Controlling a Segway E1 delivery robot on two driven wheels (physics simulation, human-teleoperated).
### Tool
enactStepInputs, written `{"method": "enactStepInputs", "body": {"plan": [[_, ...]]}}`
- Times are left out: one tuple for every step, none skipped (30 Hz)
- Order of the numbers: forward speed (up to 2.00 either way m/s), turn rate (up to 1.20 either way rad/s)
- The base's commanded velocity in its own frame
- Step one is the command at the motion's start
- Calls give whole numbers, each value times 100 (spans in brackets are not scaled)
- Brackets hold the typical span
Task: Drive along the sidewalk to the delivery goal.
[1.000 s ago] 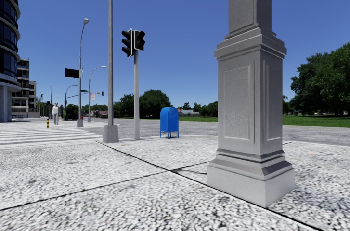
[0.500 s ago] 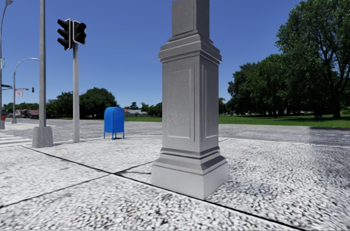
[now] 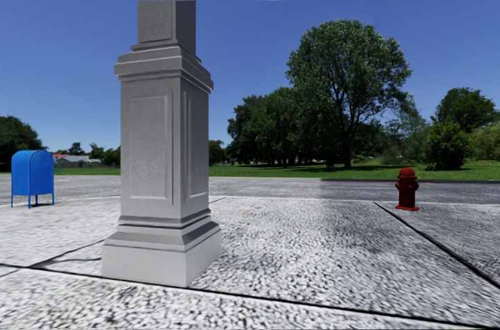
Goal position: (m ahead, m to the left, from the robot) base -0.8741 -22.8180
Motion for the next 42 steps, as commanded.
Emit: {"method": "enactStepInputs", "body": {"plan": [[0, -83], [0, -83], [0, -83], [0, -83], [0, -83], [0, -83], [0, -83], [0, -83], [0, -83], [0, -83], [0, -83], [0, -83], [0, -83], [0, -83], [0, -83], [0, -83], [0, -83], [0, -83], [0, -83], [0, -83], [0, -83], [0, -83], [0, -83], [0, -83], [0, -83], [0, -83], [0, -83], [0, -83], [0, -83], [0, -83], [0, -83], [0, -83], [0, -83], [0, -83], [0, -83], [0, -83], [0, -83], [0, -83], [0, -83], [0, -83], [0, -83], [0, -83]]}}
